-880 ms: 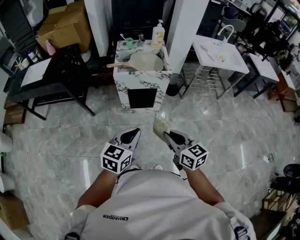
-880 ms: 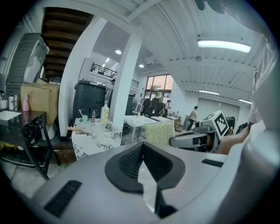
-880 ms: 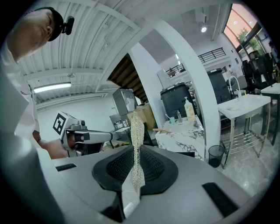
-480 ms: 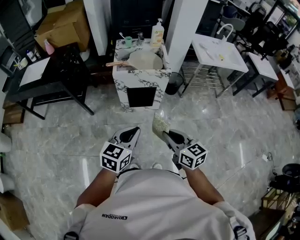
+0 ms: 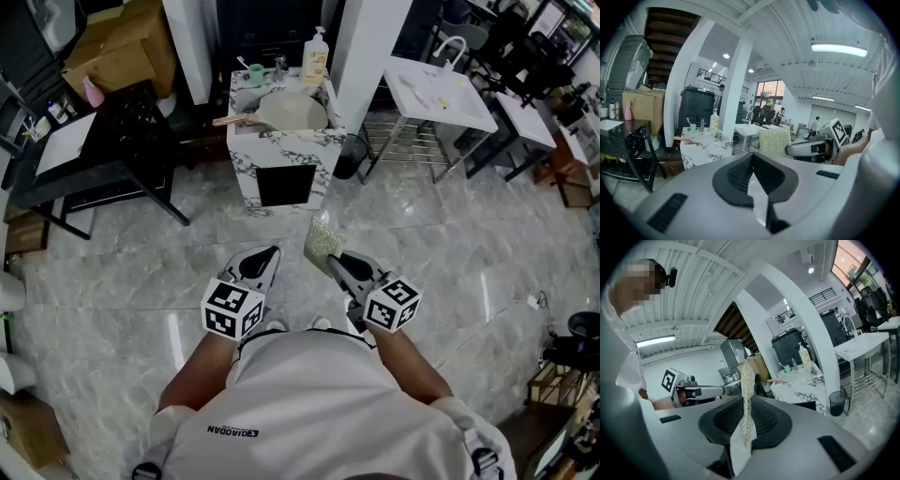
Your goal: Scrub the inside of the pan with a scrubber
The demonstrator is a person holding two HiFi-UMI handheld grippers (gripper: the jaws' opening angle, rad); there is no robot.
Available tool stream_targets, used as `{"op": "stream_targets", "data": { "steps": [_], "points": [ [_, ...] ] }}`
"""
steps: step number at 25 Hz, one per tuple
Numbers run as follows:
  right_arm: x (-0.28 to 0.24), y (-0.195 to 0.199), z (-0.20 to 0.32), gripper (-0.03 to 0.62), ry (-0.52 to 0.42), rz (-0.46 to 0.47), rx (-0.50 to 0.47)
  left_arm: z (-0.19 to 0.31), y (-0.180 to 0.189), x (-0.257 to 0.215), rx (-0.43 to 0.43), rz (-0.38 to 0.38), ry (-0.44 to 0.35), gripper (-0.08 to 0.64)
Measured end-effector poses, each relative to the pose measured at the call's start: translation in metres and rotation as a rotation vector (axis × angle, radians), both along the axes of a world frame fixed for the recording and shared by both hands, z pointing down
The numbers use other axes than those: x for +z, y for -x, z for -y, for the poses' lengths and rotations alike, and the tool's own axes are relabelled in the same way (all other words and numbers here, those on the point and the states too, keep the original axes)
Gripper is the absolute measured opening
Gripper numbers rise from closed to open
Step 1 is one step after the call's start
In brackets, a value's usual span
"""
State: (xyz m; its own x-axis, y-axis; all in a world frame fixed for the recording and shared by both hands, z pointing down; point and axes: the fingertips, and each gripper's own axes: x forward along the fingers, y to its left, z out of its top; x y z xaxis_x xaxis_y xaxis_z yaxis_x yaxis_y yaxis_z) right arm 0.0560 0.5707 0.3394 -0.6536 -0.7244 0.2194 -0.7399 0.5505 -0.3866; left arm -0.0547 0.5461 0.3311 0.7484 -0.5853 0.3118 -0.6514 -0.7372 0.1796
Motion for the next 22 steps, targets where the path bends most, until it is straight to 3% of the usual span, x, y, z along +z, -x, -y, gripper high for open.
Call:
{"op": "stream_targets", "data": {
  "steps": [5,12,22],
  "points": [
    [0.003,0.02,0.005,0.072,0.007,0.017,0.016,0.002,0.019,0.006,0.017,0.048,-0.038,0.015],
    [0.019,0.045,0.006,0.072,0.055,0.041,0.044,0.005,0.051,0.022,0.018,0.04,0.005,0.014],
    [0.029,0.042,0.039,0.072,0.06,0.055,0.1,0.033,0.064,0.032,0.0,0.022,0.014,0.014]
  ]
}}
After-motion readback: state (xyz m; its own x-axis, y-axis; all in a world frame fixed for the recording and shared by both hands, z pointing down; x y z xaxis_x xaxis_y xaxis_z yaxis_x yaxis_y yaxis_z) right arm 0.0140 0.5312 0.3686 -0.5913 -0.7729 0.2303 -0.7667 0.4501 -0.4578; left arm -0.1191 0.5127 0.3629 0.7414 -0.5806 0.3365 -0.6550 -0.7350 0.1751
